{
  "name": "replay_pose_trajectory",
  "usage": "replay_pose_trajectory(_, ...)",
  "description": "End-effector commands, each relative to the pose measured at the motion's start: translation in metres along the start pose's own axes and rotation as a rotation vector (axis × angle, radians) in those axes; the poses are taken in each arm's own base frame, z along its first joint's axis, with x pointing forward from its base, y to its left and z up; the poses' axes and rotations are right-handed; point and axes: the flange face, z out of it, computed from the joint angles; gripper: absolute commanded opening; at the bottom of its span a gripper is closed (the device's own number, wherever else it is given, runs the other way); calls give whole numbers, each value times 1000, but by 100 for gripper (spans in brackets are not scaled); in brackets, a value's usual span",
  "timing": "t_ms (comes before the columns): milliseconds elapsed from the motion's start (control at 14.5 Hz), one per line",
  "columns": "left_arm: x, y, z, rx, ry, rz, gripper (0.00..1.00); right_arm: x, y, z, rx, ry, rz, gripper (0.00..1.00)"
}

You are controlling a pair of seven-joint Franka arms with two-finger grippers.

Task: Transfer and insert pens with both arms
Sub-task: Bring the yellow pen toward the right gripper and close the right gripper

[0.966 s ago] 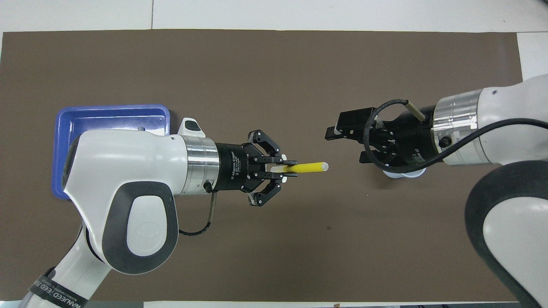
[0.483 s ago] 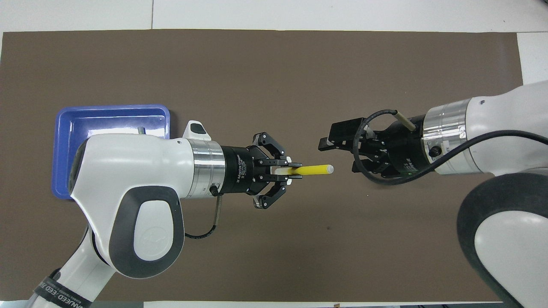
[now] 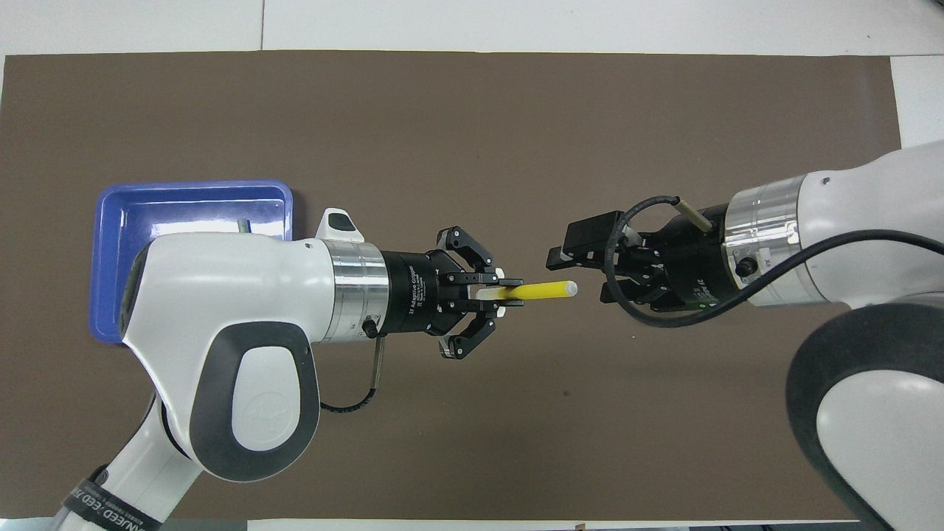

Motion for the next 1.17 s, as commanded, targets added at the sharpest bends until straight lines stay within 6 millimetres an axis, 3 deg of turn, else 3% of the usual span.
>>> replay_pose_trajectory(0, 1, -10, -3, -15, -15, -16, 0, -14, -3, 2, 11, -15, 1, 80)
replay_pose_trajectory(759, 0, -10, -3, -15, -16, -16, 0, -23, -5, 9, 11, -12, -17, 61)
replay_pose_trajectory(1104, 1, -11, -3, -14, -16, -18, 0, -23, -2, 10, 13, -4, -14, 46)
